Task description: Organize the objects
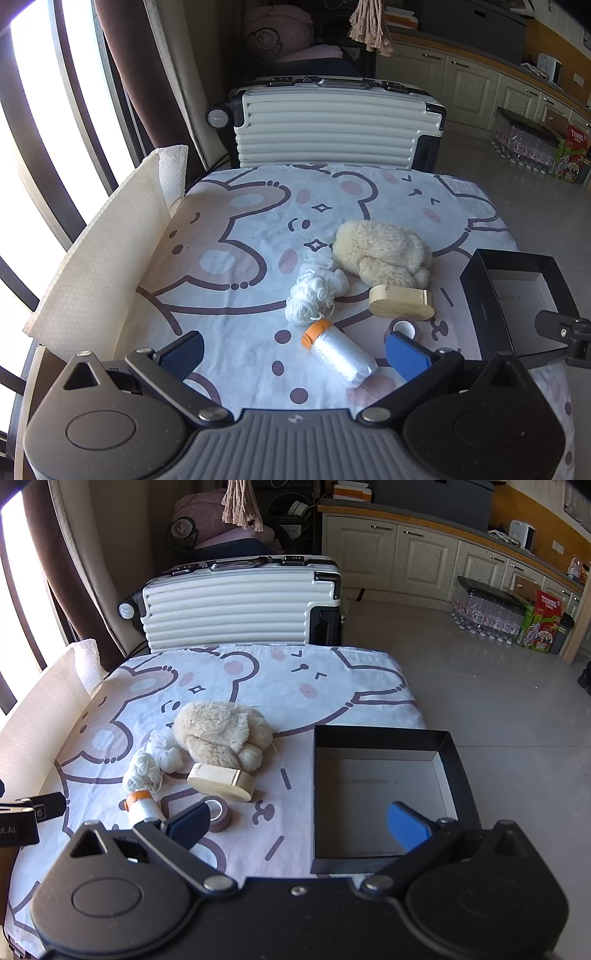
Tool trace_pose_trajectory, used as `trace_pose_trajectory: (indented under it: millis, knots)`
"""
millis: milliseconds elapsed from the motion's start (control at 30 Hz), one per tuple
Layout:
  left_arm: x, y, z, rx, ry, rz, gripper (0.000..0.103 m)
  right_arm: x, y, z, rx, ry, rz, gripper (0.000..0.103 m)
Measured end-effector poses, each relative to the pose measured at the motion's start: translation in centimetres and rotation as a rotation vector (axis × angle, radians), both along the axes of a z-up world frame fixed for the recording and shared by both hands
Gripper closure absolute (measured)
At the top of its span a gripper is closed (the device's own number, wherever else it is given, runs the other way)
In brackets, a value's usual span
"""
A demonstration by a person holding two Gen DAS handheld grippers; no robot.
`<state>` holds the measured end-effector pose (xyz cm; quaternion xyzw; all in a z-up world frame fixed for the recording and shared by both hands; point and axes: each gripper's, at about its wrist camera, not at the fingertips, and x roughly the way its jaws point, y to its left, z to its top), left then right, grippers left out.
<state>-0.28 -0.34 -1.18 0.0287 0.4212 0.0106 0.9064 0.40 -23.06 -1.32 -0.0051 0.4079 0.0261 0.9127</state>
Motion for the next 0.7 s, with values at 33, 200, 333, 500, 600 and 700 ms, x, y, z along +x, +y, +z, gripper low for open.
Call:
trace_pose_trajectory:
  millis: [33,200,333,500,600,700]
  knots:
    - [0.03,0.01,0.04,0.001,0.001,0.0,0.0,0.0,0.0,0.0,0.0,0.0,0.0,0.0]
    - [0.08,0.04,0.07,0.0,0.001,0.001,0.0,-0.01,0.03,-0.02,0.0,0.0,0.0,0.0]
    - [0.1,0.05,0.09,-0.001,0.002,0.0,0.0,0.02,0.06,-0.01,0.0,0.0,0.0,0.0]
    - [0.06,0.03,0.05,-0.001,0.002,0.0,0.0,0.0,0.09,-0.17,-0.002,0.001,-0.001,0.0]
    - [0.1,0.05,0.03,-0.001,0.003,0.0,0.0,-0.01,0.09,-0.27,-0.003,0.003,-0.001,0.0]
    - [0.11,0.06,0.04,-0.002,0.003,-0.001,0.0,-0.02,0.05,-0.28,-0.003,0.002,-0.001,0.0]
